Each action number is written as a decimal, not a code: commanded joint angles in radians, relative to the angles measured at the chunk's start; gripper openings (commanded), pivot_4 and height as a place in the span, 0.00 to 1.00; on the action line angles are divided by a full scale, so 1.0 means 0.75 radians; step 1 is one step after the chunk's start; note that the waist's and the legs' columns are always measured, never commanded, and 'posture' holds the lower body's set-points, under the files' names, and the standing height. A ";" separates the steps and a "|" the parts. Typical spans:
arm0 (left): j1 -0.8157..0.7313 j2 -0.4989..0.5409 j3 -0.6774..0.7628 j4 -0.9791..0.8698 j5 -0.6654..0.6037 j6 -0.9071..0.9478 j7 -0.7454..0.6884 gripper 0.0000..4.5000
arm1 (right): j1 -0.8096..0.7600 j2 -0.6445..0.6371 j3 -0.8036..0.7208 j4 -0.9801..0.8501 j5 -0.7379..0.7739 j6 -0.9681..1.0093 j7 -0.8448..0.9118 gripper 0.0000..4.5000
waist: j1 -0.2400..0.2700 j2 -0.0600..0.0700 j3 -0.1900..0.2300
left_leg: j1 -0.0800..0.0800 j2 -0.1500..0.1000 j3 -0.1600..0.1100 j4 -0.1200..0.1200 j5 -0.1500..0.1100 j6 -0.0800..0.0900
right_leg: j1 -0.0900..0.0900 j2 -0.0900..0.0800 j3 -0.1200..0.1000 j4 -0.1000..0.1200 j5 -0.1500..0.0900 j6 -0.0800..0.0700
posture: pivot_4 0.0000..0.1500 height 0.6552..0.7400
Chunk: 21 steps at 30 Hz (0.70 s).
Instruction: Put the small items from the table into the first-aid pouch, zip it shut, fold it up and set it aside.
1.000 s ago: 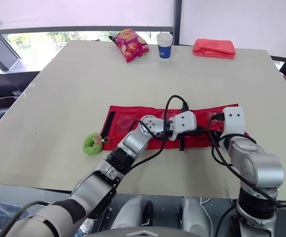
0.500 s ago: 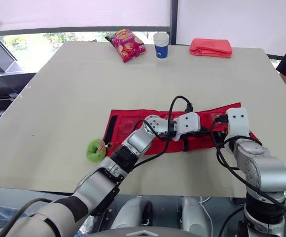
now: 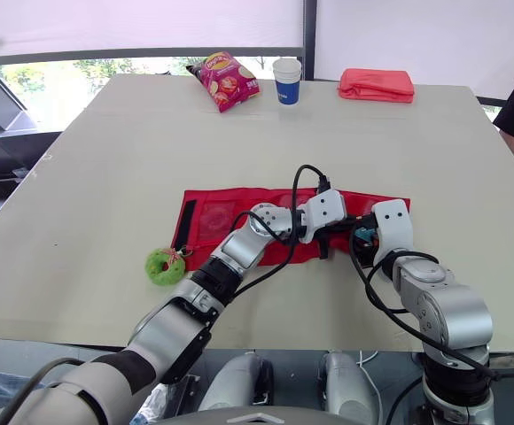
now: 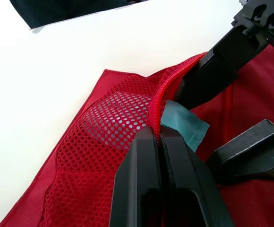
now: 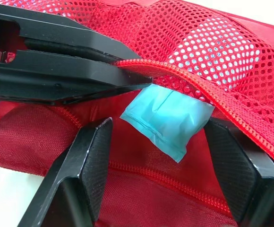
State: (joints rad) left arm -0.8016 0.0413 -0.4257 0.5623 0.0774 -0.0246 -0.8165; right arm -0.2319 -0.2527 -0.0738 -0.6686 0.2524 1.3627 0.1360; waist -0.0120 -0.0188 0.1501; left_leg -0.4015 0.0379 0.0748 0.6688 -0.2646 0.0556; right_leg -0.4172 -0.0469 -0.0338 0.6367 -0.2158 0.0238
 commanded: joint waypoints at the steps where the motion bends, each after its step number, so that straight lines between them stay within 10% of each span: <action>1: -0.023 -0.012 0.031 -0.021 0.002 -0.007 0.025 0.00 | -0.001 -0.016 0.009 -0.062 0.029 -0.025 0.035 0.72 | 0.000 0.000 0.000 | 0.000 0.000 0.000 0.000 0.000 0.000 | 0.000 0.000 0.000 0.000 0.000 0.000 | 1.00 1.00; 21: -0.023 -0.010 0.034 -0.008 0.008 -0.009 0.028 0.00 | 0.199 -0.343 -0.187 -0.230 0.311 -0.163 0.452 0.72 | 0.003 -0.001 0.001 | -0.001 0.000 -0.001 0.000 0.000 0.000 | 0.000 0.000 -0.002 -0.003 0.000 0.000 | 1.00 1.00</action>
State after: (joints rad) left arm -0.8018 0.0399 -0.4136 0.5652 0.0808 -0.0248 -0.8026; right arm -0.0984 -0.4861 -0.1519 -0.7890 0.4492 1.2787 0.4305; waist -0.0100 -0.0195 0.1505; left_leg -0.4024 0.0381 0.0738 0.6686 -0.2647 0.0557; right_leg -0.4169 -0.0470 -0.0351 0.6343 -0.2159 0.0240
